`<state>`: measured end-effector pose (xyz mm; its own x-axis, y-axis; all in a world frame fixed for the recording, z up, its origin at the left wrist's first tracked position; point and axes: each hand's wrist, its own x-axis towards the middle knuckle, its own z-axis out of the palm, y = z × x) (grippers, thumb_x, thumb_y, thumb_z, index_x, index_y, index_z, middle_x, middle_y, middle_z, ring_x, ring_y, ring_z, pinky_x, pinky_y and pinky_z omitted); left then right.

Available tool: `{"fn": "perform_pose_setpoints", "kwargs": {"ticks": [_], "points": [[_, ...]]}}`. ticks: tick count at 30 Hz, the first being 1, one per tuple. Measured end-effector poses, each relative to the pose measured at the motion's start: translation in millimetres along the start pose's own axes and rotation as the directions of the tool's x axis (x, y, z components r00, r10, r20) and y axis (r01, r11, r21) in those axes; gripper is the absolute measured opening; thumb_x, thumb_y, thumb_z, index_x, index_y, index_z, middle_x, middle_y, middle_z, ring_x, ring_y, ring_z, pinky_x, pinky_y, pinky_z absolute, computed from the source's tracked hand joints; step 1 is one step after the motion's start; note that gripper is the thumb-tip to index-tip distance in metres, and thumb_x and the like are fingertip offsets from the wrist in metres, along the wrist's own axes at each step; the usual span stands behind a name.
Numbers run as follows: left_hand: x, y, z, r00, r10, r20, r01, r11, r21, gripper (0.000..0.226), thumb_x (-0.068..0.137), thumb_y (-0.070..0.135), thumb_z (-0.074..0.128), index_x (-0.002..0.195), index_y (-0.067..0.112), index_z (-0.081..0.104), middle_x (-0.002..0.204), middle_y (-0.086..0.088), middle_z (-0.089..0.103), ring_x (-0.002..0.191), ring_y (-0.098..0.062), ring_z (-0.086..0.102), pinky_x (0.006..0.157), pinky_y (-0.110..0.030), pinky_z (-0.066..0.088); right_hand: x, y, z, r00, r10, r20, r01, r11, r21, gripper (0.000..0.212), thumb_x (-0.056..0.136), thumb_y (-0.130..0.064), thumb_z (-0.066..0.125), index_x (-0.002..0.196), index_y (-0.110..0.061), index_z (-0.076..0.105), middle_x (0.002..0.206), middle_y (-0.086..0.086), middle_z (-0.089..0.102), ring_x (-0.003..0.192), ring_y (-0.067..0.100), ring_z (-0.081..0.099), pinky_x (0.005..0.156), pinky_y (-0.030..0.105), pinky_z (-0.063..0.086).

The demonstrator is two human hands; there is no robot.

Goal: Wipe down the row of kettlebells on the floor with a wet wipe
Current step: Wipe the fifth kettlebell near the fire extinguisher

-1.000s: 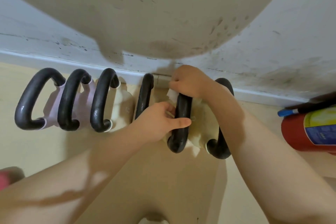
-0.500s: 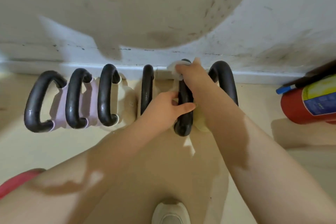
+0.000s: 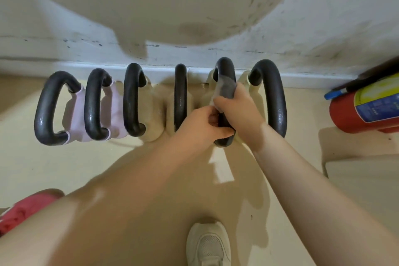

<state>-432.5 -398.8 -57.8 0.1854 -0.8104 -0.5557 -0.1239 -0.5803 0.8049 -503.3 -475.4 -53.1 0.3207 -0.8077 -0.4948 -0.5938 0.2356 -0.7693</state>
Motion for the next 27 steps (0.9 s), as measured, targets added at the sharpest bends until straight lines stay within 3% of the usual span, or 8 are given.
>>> {"fn": "perform_pose_setpoints", "kwargs": {"ticks": [3, 6, 9, 12, 14, 16, 21, 27], "points": [[-3.0, -10.4, 0.4, 0.999, -0.031, 0.010, 0.032, 0.985, -0.169, 0.050, 0.073, 0.001, 0.069, 0.118, 0.011, 0.051, 0.096, 0.007, 0.062, 0.088, -0.005, 0.061, 0.077, -0.013, 0.052, -2.6, 6.1, -0.5, 1.000, 0.031, 0.007, -0.031, 0.993, 0.118, 0.027, 0.081, -0.012, 0.059, 0.107, -0.006, 0.052, 0.085, 0.010, 0.062, 0.081, 0.026, 0.066, 0.069, 0.035, 0.056], [-9.5, -16.7, -1.9, 0.994, -0.106, -0.026, 0.083, 0.885, -0.458, 0.057, 0.058, 0.000, 0.052, 0.114, 0.012, 0.050, 0.113, -0.010, 0.059, 0.106, -0.023, 0.059, 0.098, -0.042, 0.048, -6.5, 3.7, 6.1, 0.996, 0.056, -0.063, -0.046, 0.986, 0.159, 0.018, 0.083, -0.014, 0.059, 0.101, -0.011, 0.055, 0.082, 0.008, 0.061, 0.076, 0.025, 0.064, 0.066, 0.036, 0.053], [-15.0, -19.7, -2.1, 0.994, -0.109, 0.008, 0.090, 0.775, -0.625, 0.069, 0.063, -0.002, 0.041, 0.131, 0.009, 0.040, 0.118, -0.014, 0.051, 0.112, -0.025, 0.052, 0.105, -0.041, 0.041, -35.0, 29.4, 19.9, 0.991, -0.004, -0.137, 0.031, 0.980, 0.198, 0.017, 0.079, -0.012, 0.064, 0.091, -0.014, 0.052, 0.072, 0.001, 0.059, 0.065, 0.017, 0.061, 0.060, 0.033, 0.053], [-15.9, -23.4, -2.6, 0.995, -0.092, -0.027, 0.063, 0.836, -0.545, 0.067, 0.068, 0.011, 0.046, 0.135, 0.014, 0.042, 0.131, -0.012, 0.054, 0.119, -0.022, 0.053, 0.106, -0.035, 0.039, -47.3, 50.7, 23.3, 0.980, -0.099, -0.175, 0.117, 0.988, 0.097, 0.026, 0.076, -0.017, 0.070, 0.091, -0.014, 0.050, 0.070, -0.007, 0.055, 0.061, 0.005, 0.053, 0.055, 0.018, 0.044], [-16.1, -25.6, -3.6, 0.995, -0.087, -0.045, 0.052, 0.858, -0.512, 0.029, 0.084, 0.013, 0.044, 0.105, 0.021, 0.064, 0.098, 0.003, 0.073, 0.093, -0.006, 0.064, 0.083, -0.019, 0.047, -40.9, 53.2, 20.5, 0.975, -0.138, -0.171, 0.154, 0.985, 0.083, 0.026, 0.076, -0.014, 0.070, 0.091, -0.018, 0.049, 0.073, -0.007, 0.056, 0.062, 0.006, 0.054, 0.056, 0.020, 0.045], [-12.9, -27.1, -3.9, 0.995, -0.096, -0.019, 0.072, 0.847, -0.528, 0.023, 0.089, 0.021, 0.045, 0.083, 0.025, 0.067, 0.081, 0.011, 0.070, 0.082, -0.002, 0.062, 0.069, -0.017, 0.044, -38.4, 60.3, 23.5, 0.974, -0.156, -0.166, 0.174, 0.979, 0.105, 0.030, 0.077, -0.013, 0.070, 0.097, -0.020, 0.049, 0.082, -0.005, 0.061, 0.071, 0.008, 0.061, 0.062, 0.022, 0.050], [-12.3, -30.7, -4.2, 0.990, -0.138, -0.020, 0.110, 0.860, -0.498, 0.027, 0.084, 0.036, 0.051, 0.107, 0.031, 0.065, 0.131, 0.008, 0.055, 0.122, -0.007, 0.045, 0.099, -0.026, 0.033, -48.8, 86.3, 47.0, 0.960, -0.096, -0.263, 0.139, 0.979, 0.150, 0.049, 0.079, -0.008, 0.070, 0.117, -0.024, 0.046, 0.092, -0.024, 0.058, 0.080, -0.018, 0.058, 0.071, 0.001, 0.044], [-11.8, -21.7, -3.5, 0.998, -0.065, 0.011, 0.062, 0.869, -0.491, 0.031, 0.090, 0.037, 0.042, 0.110, 0.031, 0.064, 0.119, 0.010, 0.064, 0.120, -0.005, 0.048, 0.107, -0.030, 0.026, -50.0, 80.8, 54.5, 0.969, -0.025, -0.246, 0.092, 0.960, 0.265, 0.049, 0.090, 0.005, 0.053, 0.133, -0.010, 0.035, 0.106, -0.003, 0.054, 0.084, -0.005, 0.057, 0.075, 0.009, 0.050]]}}
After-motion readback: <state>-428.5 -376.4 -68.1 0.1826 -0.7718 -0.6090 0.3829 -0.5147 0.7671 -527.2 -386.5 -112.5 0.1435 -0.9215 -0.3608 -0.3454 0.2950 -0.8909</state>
